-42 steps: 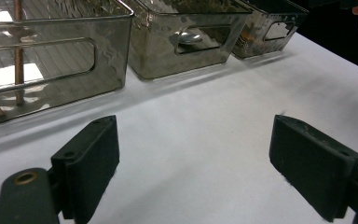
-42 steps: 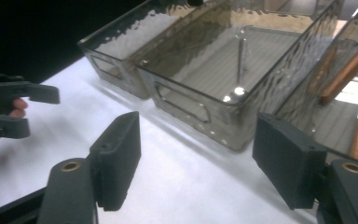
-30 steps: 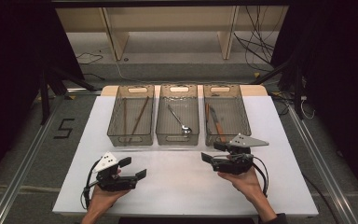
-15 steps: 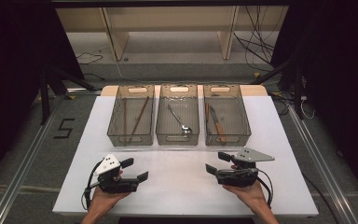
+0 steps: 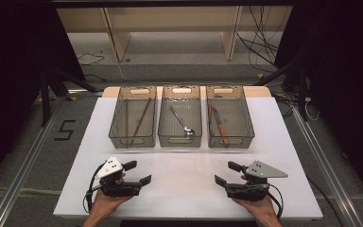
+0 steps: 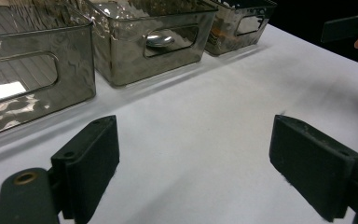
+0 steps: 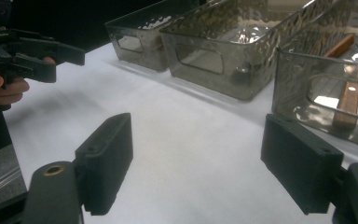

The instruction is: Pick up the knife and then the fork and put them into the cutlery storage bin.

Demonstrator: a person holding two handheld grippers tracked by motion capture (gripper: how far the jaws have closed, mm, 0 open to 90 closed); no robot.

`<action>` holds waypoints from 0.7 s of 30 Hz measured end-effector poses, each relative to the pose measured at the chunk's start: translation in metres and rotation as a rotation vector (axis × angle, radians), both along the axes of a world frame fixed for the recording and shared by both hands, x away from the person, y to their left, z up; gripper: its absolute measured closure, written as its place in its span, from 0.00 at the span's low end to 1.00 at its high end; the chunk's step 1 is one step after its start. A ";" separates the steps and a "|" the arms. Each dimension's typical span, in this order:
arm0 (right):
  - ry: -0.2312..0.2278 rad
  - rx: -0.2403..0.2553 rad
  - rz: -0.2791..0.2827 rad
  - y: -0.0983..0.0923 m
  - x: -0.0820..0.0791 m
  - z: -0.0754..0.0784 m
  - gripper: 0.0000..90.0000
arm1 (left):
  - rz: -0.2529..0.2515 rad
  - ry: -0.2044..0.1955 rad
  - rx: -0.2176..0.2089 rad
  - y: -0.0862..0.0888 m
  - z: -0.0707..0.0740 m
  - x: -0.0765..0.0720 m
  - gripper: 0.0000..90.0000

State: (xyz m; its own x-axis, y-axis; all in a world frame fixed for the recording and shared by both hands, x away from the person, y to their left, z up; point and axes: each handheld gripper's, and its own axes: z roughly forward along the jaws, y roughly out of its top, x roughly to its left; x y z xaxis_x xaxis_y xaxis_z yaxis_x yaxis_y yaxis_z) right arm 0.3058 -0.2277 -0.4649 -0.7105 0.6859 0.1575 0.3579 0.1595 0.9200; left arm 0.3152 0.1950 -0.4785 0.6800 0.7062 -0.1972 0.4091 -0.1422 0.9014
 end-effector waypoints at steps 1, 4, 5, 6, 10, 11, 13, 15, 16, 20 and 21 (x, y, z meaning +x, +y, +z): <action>-0.005 -0.003 -0.005 -0.001 -0.002 -0.001 0.26 | -0.001 -0.001 0.000 0.000 0.000 0.000 0.17; -0.008 -0.003 -0.015 -0.006 -0.004 -0.002 0.24 | -0.006 -0.004 -0.001 -0.001 0.000 0.000 0.17; -0.007 0.002 -0.018 -0.007 -0.005 -0.002 0.24 | -0.009 -0.005 0.002 -0.001 0.000 0.000 0.17; -0.010 0.004 -0.024 -0.007 -0.005 -0.002 0.24 | -0.011 -0.005 0.002 -0.001 0.000 0.000 0.17; -0.012 0.008 -0.024 -0.008 -0.004 -0.002 0.23 | -0.013 -0.005 0.000 -0.001 0.000 -0.001 0.17; -0.011 0.008 -0.024 -0.008 -0.004 -0.002 0.23 | -0.013 -0.005 0.001 -0.001 0.000 -0.001 0.17; -0.011 0.007 -0.025 -0.008 -0.004 -0.002 0.23 | -0.013 -0.006 0.001 -0.001 0.000 0.000 0.17; -0.014 0.007 -0.024 -0.007 -0.004 -0.002 0.23 | -0.014 -0.007 0.002 -0.001 0.000 0.000 0.17; -0.014 0.006 -0.023 -0.007 -0.004 -0.002 0.23 | -0.014 -0.007 0.002 -0.001 0.000 0.000 0.17; -0.013 0.006 -0.023 -0.007 -0.005 -0.002 0.22 | -0.015 -0.007 0.003 -0.001 0.000 0.000 0.17; -0.013 0.005 -0.022 -0.007 -0.005 -0.002 0.22 | -0.015 -0.006 0.003 -0.001 0.000 0.000 0.17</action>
